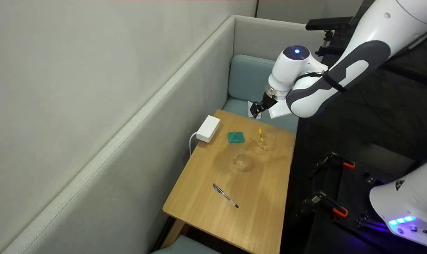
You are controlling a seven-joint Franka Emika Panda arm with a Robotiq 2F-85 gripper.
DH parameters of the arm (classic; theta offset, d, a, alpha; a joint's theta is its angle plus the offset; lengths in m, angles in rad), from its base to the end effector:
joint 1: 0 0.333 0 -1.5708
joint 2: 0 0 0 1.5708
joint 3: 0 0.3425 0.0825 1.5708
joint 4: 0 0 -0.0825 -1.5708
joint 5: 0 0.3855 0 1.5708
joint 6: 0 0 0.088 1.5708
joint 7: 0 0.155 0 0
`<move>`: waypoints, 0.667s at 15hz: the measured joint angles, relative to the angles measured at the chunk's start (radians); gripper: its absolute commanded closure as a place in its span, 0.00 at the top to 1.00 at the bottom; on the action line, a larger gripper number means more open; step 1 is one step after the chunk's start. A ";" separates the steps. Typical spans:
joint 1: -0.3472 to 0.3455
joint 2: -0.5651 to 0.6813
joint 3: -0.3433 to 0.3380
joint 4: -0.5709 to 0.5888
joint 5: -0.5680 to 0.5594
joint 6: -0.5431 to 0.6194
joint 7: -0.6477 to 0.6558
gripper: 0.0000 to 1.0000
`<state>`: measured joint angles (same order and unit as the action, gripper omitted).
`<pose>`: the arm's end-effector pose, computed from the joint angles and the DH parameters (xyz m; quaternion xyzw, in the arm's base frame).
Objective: Remove the pens from the cups then stack the cups together
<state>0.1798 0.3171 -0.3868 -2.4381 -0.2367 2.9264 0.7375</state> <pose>0.5117 -0.1039 0.1795 0.9333 -0.3347 0.1112 0.0668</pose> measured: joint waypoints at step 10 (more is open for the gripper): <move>-0.010 0.066 -0.005 -0.004 0.016 0.126 -0.074 1.00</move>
<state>0.1700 0.3830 -0.3915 -2.4423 -0.2208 3.0524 0.6635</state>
